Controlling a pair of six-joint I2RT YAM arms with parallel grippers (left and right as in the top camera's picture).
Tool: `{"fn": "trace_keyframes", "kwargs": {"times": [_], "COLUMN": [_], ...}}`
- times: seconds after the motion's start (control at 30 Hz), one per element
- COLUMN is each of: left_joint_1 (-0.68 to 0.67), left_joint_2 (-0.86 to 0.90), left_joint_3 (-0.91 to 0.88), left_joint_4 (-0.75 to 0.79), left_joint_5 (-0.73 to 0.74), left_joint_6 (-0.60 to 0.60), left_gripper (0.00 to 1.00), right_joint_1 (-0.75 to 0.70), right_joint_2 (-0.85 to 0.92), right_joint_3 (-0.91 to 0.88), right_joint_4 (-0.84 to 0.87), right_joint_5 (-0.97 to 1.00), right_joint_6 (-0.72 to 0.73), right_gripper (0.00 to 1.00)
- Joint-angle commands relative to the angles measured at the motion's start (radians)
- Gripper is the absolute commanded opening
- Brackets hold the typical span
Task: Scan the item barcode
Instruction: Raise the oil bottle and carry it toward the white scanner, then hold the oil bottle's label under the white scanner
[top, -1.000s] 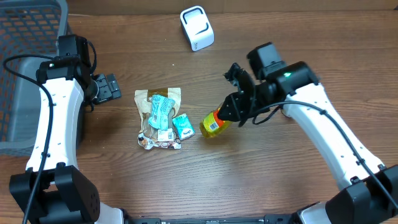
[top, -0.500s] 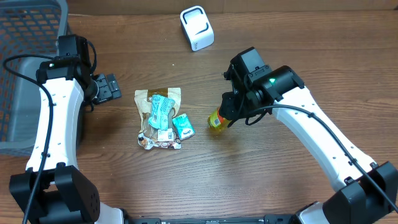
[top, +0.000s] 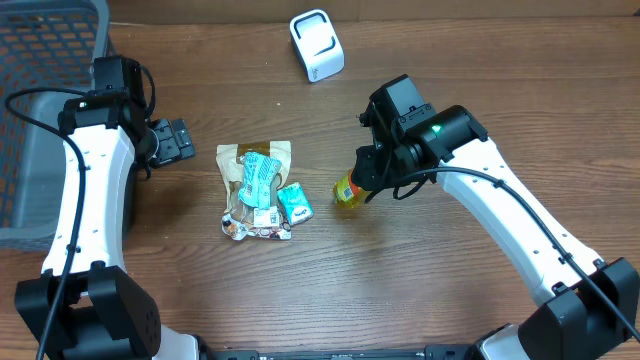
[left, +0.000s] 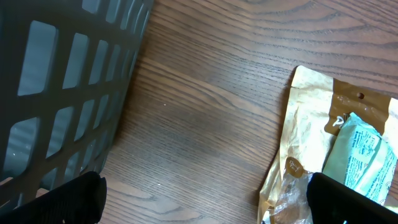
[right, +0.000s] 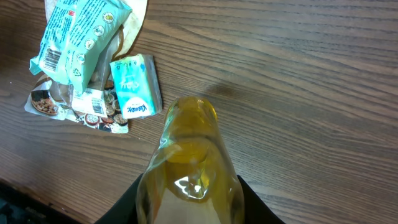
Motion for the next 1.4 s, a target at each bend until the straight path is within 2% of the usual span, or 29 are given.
{"fn": "trace_keyframes", "kwargs": {"times": [0.0,0.43,0.53,0.67,0.87,1.07,1.37], "left_joint_1": [0.002,0.002,0.002,0.002,0.002,0.002,0.002], "left_joint_2": [-0.016,-0.016,-0.016,-0.016,-0.016,-0.016,-0.016], "left_joint_3": [0.02,0.02,0.02,0.02,0.02,0.02,0.02], "left_joint_4": [0.0,0.0,0.0,0.0,0.0,0.0,0.0], "left_joint_5": [-0.013,-0.013,-0.013,-0.013,-0.013,-0.013,-0.013], "left_joint_6": [0.012,0.012,0.012,0.012,0.012,0.012,0.012], "left_gripper": [1.0,0.99,1.0,0.99,1.0,0.99,1.0], "right_joint_1": [0.006,0.006,0.006,0.006,0.006,0.03,0.096], "right_joint_2": [-0.003,-0.003,-0.003,-0.003,-0.003,-0.003,0.023], "right_joint_3": [0.026,0.026,0.026,0.039,0.144,0.294,0.322], "right_joint_4": [0.009,0.022,0.057,0.114,0.116,0.137,0.447], "right_joint_5": [0.0,0.001,0.009,0.102,0.234,0.362,0.499], "right_joint_6": [0.004,0.004,0.0,0.0,-0.014,-0.137,-0.453], "right_gripper": [0.25,0.24,0.21,0.15,0.13,0.1,0.06]}}
